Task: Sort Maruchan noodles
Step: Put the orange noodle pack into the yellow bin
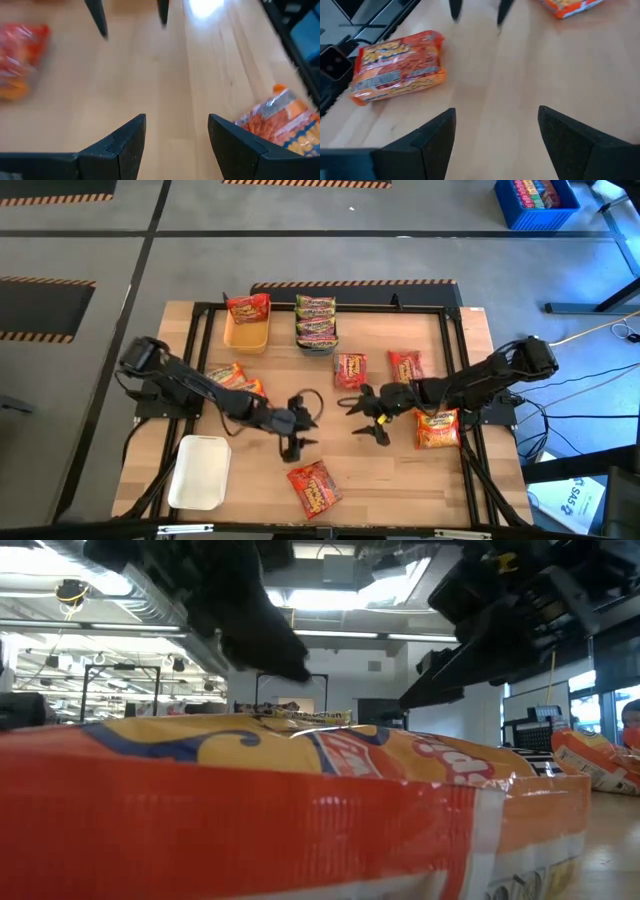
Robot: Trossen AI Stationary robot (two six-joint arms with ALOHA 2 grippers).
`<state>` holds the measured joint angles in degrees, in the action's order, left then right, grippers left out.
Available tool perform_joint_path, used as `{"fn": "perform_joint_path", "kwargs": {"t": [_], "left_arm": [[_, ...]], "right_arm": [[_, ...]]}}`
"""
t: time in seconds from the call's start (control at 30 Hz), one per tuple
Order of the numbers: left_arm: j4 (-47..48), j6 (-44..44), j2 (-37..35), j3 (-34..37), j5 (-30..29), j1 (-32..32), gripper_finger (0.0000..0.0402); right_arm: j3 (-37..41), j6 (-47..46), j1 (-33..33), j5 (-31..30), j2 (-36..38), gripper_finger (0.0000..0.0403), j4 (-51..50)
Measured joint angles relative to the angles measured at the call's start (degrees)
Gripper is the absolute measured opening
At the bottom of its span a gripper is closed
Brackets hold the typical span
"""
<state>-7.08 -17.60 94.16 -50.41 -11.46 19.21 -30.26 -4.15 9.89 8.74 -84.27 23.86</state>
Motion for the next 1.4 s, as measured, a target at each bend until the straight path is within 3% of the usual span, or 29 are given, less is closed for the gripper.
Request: {"fn": "perform_joint_path", "kwargs": {"t": [0.37,0.6,0.97,1.23,1.4], "left_arm": [[0.4,-6.8,17.9,-12.0,2.1,5.4,0.0208],[-0.4,-13.4,23.1,-15.3,1.9,6.9,0.0208],[-5.4,-13.3,24.1,-15.2,-4.5,12.7,0.0207],[-4.4,-10.4,18.8,-15.1,-7.1,15.9,0.0207],[-2.5,-15.3,17.3,-15.3,-5.5,20.4,0.0207]], "right_arm": [[0.0,-7.1,13.2,-8.2,-3.3,0.0264,3.7],[-0.5,-11.2,20.3,-10.3,-10.4,0.0264,12.1],[-9.3,-9.9,26.5,-12.5,-21.7,0.0264,11.8],[-13.9,-7.2,26.5,-13.3,-22.9,0.0264,8.0],[-16.0,-7.3,26.5,-13.7,-22.9,0.0264,7.6]]}}
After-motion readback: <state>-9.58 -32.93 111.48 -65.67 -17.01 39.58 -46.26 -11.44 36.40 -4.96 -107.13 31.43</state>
